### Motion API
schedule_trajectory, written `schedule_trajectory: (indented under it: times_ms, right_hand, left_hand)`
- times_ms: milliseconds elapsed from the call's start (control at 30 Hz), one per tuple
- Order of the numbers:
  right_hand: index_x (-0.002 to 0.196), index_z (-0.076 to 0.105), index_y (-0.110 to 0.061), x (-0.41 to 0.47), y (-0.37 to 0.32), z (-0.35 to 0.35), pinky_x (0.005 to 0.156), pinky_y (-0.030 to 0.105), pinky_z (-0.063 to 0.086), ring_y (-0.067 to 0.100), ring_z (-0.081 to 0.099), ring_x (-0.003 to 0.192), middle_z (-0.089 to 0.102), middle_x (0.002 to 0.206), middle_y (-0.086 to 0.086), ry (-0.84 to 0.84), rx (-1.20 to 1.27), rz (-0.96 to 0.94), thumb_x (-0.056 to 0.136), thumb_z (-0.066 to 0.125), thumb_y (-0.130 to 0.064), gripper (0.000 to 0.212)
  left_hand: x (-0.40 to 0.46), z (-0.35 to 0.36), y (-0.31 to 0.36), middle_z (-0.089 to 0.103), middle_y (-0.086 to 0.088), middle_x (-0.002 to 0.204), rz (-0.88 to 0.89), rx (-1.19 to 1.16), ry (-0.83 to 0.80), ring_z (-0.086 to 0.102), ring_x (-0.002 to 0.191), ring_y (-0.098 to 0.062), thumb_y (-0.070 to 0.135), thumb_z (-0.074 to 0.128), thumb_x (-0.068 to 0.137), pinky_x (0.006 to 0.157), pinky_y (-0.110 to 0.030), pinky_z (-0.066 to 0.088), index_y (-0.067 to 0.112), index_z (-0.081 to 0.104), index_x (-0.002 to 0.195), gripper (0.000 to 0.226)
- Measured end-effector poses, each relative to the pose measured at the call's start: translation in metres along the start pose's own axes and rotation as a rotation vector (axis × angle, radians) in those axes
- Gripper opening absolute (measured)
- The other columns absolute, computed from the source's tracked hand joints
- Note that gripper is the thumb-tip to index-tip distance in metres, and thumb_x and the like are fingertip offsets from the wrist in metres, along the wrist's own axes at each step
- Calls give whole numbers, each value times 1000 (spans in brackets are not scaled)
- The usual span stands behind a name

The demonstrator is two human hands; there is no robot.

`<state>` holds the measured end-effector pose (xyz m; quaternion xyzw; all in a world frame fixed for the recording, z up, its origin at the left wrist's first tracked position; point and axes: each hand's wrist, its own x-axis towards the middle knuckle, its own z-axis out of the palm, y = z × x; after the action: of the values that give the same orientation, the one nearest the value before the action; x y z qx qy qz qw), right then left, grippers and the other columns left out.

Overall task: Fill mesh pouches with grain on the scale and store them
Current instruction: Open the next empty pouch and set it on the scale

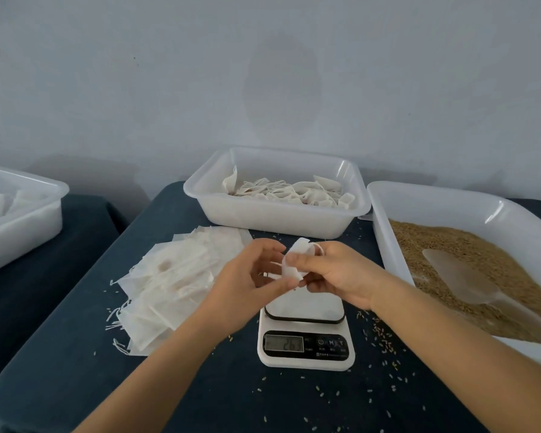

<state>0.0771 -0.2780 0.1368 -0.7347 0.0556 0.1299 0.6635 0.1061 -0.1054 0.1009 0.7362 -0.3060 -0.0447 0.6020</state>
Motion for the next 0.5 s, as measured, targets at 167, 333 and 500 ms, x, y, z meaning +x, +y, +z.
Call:
schedule_trajectory:
  times_ms: [167, 333, 500]
  right_hand:
    - [88, 72, -12, -5, 2, -8, 58, 15, 52, 7, 67, 69, 71, 77, 3, -42, 102, 4, 85, 68, -14, 5]
    - [89, 71, -16, -11, -10, -15, 60, 13, 50, 6, 69, 73, 73, 78, -1, -5, -178, -13, 84, 70, -15, 5]
    - [94, 66, -18, -13, -21, -22, 57, 12, 48, 2, 67, 65, 70, 68, -6, 22, -340, -35, 83, 70, -11, 14]
  left_hand:
    - [2, 7, -7, 71, -1, 94, -18, -183, 35, 69, 86, -20, 30, 73, 71, 80, -34, 54, 41, 55, 101, 36]
    - [3, 7, -7, 67, 11, 88, 79, -17, -131, 66, 80, -10, 8, 68, 84, 74, -28, 54, 46, 55, 103, 45]
    - [13, 2, 6, 55, 17, 99, 182, 361, -177, 57, 86, 3, 36, 60, 88, 72, -8, 44, 50, 51, 104, 23]
